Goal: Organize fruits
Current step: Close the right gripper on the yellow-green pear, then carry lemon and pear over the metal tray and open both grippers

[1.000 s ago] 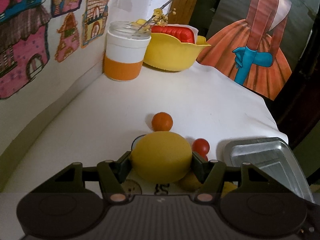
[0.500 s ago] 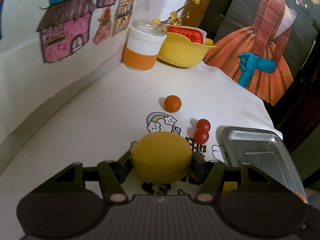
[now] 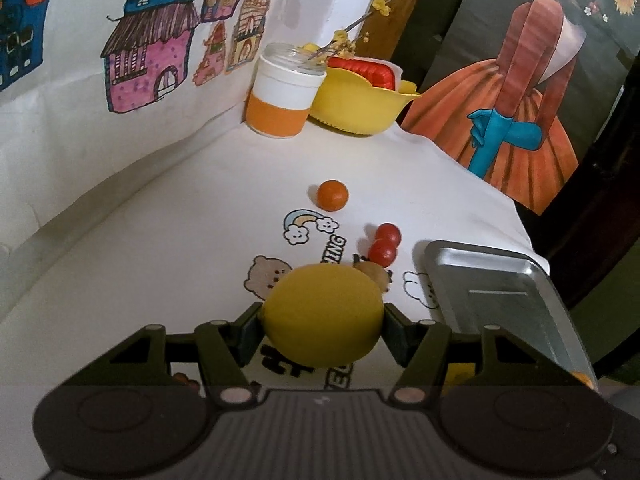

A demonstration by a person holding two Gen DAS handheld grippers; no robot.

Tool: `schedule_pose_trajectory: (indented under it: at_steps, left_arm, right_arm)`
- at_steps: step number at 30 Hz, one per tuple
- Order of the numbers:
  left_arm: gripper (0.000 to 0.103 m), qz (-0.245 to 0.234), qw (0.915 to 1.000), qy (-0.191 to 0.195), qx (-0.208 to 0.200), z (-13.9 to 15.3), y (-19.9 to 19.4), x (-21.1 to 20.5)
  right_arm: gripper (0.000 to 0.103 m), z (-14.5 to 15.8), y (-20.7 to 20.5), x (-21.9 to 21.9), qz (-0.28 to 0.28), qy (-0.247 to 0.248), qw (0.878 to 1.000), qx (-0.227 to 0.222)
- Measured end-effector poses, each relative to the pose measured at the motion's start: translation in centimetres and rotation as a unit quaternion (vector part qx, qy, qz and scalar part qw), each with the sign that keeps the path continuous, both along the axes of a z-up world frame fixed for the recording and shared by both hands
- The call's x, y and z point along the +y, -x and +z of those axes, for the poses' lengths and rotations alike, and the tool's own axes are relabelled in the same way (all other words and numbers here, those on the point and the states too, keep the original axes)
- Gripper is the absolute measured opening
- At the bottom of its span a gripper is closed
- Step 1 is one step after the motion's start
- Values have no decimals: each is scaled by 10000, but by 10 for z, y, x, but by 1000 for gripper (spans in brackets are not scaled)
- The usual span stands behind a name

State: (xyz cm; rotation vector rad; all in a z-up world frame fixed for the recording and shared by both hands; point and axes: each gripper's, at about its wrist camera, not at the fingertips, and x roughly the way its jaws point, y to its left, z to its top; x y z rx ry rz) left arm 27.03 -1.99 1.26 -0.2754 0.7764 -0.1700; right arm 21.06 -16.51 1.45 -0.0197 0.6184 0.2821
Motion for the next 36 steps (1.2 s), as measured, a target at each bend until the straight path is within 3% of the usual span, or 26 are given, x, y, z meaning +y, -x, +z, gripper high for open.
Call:
schedule_pose_trajectory:
  at_steps: [15, 36]
  left_arm:
    - [66, -290, 9991, 208, -218, 13, -6, -42]
    - [66, -835, 9957, 382, -105, -2, -20, -107]
  right_arm:
    - [54, 20, -3, -56, -713, 161, 9964, -428]
    - [54, 3, -16, -107, -1360, 241, 9902, -227]
